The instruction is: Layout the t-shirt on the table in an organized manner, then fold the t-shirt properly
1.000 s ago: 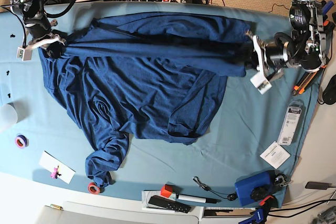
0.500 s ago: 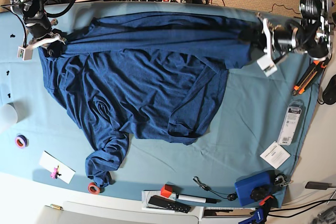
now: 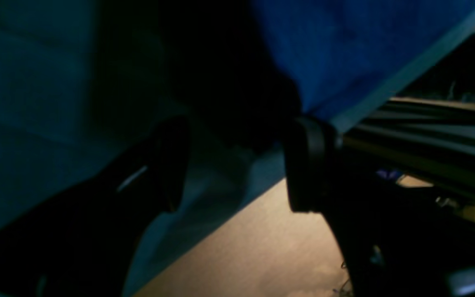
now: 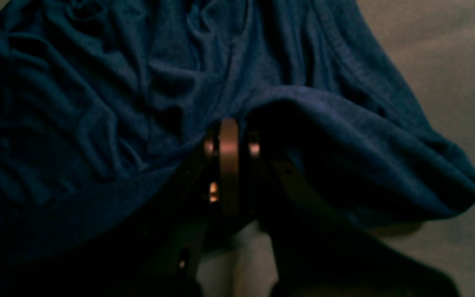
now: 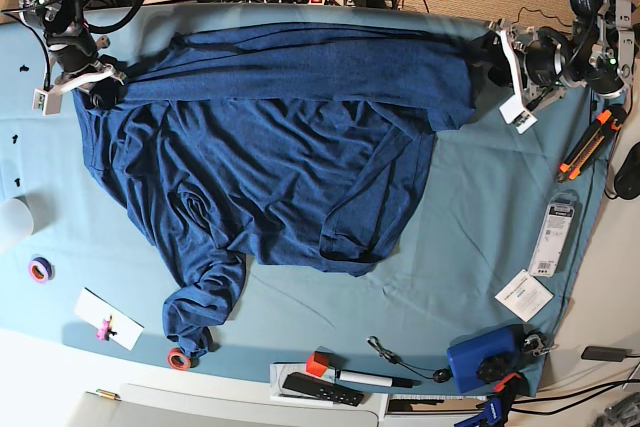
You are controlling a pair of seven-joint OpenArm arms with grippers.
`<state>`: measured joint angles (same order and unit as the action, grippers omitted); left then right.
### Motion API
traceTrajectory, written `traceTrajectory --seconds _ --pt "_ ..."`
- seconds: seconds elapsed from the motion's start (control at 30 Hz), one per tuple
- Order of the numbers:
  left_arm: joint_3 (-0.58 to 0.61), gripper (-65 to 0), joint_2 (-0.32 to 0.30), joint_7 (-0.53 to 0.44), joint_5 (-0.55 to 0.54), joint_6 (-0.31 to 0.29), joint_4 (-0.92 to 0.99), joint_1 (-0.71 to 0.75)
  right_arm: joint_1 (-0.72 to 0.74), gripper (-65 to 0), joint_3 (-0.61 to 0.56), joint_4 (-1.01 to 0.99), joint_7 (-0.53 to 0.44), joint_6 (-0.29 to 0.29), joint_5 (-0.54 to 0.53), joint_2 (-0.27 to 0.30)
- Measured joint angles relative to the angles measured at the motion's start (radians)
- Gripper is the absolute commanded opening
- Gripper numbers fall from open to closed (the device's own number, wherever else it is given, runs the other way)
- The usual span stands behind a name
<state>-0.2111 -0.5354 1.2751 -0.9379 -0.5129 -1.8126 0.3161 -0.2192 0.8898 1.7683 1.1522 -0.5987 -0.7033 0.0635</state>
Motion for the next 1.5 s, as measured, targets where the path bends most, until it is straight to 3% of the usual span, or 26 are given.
traceTrajectory --seconds 0.23,0.7,0.77,0.87,0.9,1.13,1.33,1.5 --pt "0.002 -27.0 0.001 0.026 -0.168 -0.007 0.008 0.055 0.0 -65.0 0.0 0.0 0.0 0.0 0.0 0.0" --pt "0.004 -27.1 0.053 0.008 -0.19 -0.011 0.011 0.052 0.0 -65.0 0.0 0.0 0.0 0.0 0.0 0.0" --pt "0.003 -34.1 0.051 -0.005 -0.188 -0.011 0.011 0.05 0.0 -65.0 0.0 0.0 0.0 0.0 0.0 0.0" --pt "0.003 -60.6 0.051 -0.039 -0.17 -0.032 0.013 0.043 0.0 -65.0 0.0 0.0 0.004 0.0 0.0 0.0" --pt "0.003 -65.0 0.051 -0.046 -0.164 -0.034 0.013 0.037 0.0 -65.0 0.0 0.0 0.015 0.0 0.0 0.0" --pt "0.005 -65.0 0.06 -0.065 -0.185 -0.076 0.013 0.003 -0.022 -65.0 0.0 0.0 0.044 0.0 -0.005 0.0" --pt "0.005 -65.0 0.059 0.023 -0.383 -0.173 0.014 -0.026 -0.086 -65.0 0.0 0.0 0.046 0.001 -0.071 -0.003" --pt "0.005 -65.0 0.059 0.09 -0.512 -0.18 0.014 -0.028 -0.119 -65.0 0.006 0.0 0.091 0.0 -0.156 -0.003"
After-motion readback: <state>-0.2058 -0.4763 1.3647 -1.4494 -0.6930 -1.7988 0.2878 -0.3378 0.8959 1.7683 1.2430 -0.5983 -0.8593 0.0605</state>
